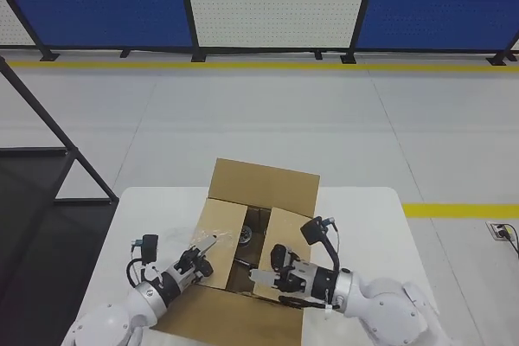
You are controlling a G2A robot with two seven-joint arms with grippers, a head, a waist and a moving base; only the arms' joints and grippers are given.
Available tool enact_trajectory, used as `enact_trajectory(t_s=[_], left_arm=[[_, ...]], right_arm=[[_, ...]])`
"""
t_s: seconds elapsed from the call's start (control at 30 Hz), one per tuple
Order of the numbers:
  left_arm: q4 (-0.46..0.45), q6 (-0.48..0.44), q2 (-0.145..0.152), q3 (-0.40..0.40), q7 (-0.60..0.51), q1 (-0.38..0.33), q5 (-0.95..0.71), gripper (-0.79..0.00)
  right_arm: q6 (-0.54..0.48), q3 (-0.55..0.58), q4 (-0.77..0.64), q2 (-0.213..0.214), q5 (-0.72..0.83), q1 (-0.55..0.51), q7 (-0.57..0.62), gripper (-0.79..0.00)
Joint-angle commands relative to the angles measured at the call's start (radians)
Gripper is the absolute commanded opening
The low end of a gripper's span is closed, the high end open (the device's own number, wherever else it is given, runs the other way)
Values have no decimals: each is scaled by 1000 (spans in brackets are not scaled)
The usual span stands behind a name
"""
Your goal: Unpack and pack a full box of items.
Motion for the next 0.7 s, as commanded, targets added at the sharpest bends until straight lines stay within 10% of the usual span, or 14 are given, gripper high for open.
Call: enact_trajectory(t_s=[0.0, 0.67], left_arm=[[2, 11, 0, 9, 5, -6, 8, 0], [-23, 13, 4, 5, 31, 1, -27, 0]], right_arm=[[-33, 14, -9, 4, 23, -13, 11, 0], [-18, 22, -6, 20, 56, -16, 46, 0]])
